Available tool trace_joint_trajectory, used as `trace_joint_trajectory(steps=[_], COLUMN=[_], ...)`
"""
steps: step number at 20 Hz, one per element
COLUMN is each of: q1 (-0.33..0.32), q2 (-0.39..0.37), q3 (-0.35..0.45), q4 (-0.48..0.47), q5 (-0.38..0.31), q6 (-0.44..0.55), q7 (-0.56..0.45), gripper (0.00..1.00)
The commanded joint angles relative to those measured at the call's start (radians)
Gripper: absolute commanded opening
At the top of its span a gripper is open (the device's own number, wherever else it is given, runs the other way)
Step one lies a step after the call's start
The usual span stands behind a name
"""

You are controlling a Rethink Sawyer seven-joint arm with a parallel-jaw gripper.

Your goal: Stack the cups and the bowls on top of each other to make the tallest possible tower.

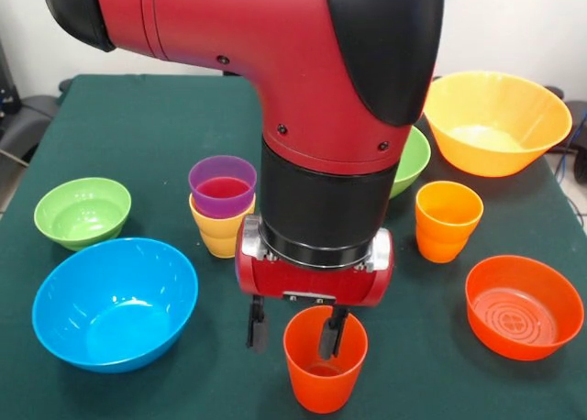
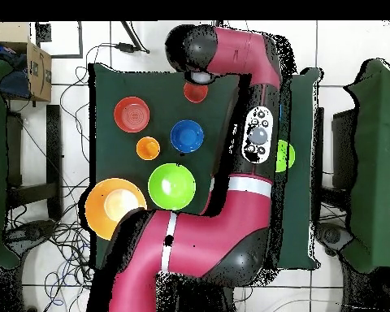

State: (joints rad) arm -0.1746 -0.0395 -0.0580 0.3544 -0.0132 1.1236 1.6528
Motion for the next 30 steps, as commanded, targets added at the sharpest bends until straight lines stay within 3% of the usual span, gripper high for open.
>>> trace_joint_trajectory(steps=[1, 8, 17, 24, 30], q1=[0.015, 0.008, -0.002, 0.004, 0.008], q2=[-0.044, -0.055, -0.059, -0.029, -0.034], q3=[0.043, 0.052, 0.079, 0.057, 0.036], q4=[0.192, 0.295, 0.343, 0.321, 0.363], q5=[-0.006, -0.019, -0.012, -0.023, -0.036], q6=[-0.01, -0.102, -0.187, -0.169, -0.136], q7=[0.028, 0.01, -0.003, 0.007, -0.002], gripper=[1.0, 1.0, 1.0, 1.0, 1.0])
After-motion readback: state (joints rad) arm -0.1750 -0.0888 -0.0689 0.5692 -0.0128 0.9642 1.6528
